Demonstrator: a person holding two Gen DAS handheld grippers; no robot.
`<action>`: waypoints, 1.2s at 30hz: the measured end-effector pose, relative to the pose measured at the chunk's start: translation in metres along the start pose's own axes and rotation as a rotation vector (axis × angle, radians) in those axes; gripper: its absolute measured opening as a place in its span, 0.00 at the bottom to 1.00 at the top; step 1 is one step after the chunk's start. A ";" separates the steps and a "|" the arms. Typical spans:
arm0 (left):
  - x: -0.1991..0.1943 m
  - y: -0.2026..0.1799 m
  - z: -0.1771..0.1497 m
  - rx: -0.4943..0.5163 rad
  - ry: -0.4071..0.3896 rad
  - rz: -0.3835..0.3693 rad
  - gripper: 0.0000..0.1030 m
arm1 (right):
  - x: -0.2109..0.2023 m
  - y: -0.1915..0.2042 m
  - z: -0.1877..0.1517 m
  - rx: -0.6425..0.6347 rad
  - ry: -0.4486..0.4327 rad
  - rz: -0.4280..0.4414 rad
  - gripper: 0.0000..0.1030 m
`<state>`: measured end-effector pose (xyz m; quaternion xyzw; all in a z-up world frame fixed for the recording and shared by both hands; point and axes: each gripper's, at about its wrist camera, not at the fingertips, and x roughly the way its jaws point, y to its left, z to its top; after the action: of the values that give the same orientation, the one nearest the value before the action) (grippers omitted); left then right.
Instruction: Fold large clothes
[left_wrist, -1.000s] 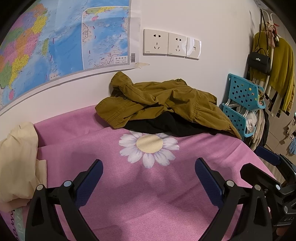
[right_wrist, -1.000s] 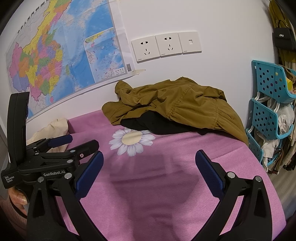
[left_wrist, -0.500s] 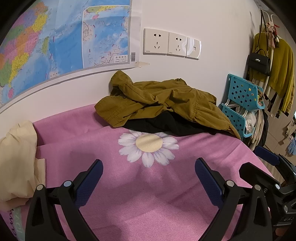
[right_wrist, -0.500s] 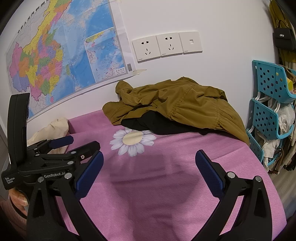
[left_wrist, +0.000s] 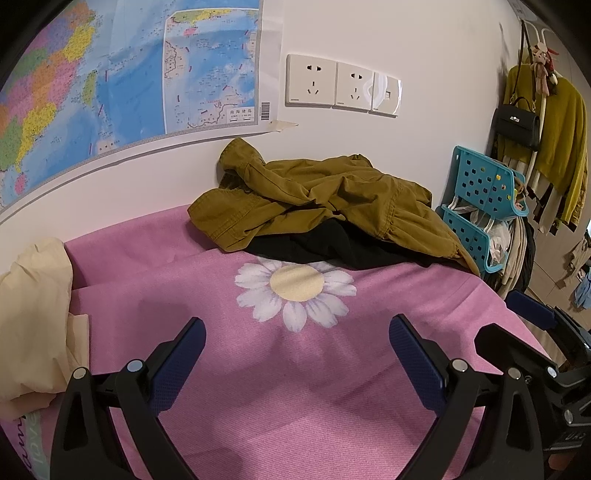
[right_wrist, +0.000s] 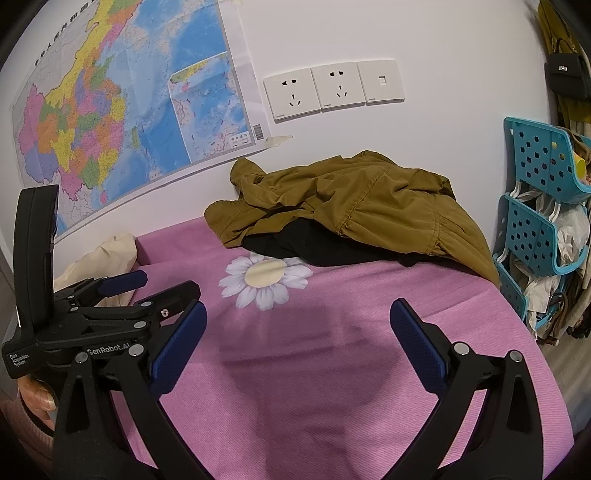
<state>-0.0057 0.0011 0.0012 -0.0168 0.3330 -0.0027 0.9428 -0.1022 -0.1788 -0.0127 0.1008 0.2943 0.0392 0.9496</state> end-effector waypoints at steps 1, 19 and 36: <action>-0.001 -0.001 0.000 0.000 0.000 0.000 0.93 | 0.000 0.001 -0.001 -0.001 -0.002 -0.001 0.95; 0.003 0.000 -0.002 -0.001 0.002 0.000 0.93 | 0.001 0.000 0.001 0.000 -0.002 0.000 0.95; 0.007 0.001 0.002 -0.008 0.016 -0.005 0.93 | 0.002 -0.002 0.003 0.000 -0.005 0.003 0.95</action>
<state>0.0015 0.0024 -0.0016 -0.0213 0.3405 -0.0041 0.9400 -0.0991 -0.1806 -0.0112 0.1014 0.2916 0.0402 0.9503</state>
